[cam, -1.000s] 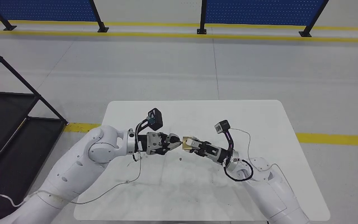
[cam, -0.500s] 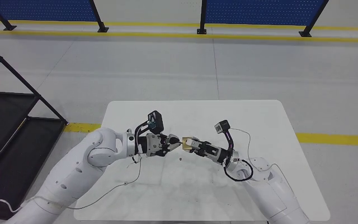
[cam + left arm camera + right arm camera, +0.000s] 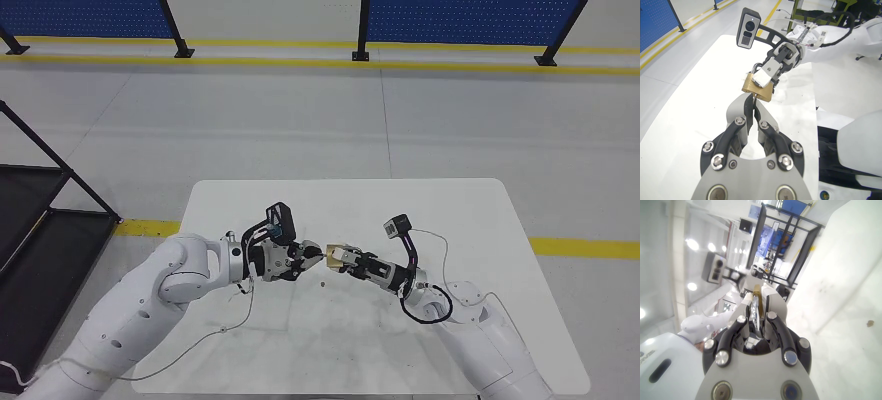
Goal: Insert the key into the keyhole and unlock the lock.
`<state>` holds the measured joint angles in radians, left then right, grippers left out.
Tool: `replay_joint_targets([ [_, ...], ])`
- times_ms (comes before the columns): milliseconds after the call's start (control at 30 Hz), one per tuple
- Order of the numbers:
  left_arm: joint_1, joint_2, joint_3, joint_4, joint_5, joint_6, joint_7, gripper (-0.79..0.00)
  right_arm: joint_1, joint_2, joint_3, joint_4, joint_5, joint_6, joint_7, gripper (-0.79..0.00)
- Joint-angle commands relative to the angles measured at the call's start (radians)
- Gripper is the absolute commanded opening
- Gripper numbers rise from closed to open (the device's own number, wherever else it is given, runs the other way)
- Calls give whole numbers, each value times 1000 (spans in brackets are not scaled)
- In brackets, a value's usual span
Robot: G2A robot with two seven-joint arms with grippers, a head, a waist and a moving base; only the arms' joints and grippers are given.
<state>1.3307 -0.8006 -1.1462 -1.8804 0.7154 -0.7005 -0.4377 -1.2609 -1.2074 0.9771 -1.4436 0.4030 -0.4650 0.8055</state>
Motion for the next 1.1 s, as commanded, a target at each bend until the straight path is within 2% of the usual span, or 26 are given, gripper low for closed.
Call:
replay_joint_targets([
  [0,8,-1,-2,-12,29,8,7,-785,0,0,0,0,0,0,0,-785],
  [400,52,-5,-20,-63,167,59,71,-785,0,0,0,0,0,0,0,-785],
  [767,78,-8,-32,-77,233,34,100,-785,0,0,0,0,0,0,0,-785],
  [1067,92,-11,-40,-93,278,49,108,-785,0,0,0,0,0,0,0,-785],
])
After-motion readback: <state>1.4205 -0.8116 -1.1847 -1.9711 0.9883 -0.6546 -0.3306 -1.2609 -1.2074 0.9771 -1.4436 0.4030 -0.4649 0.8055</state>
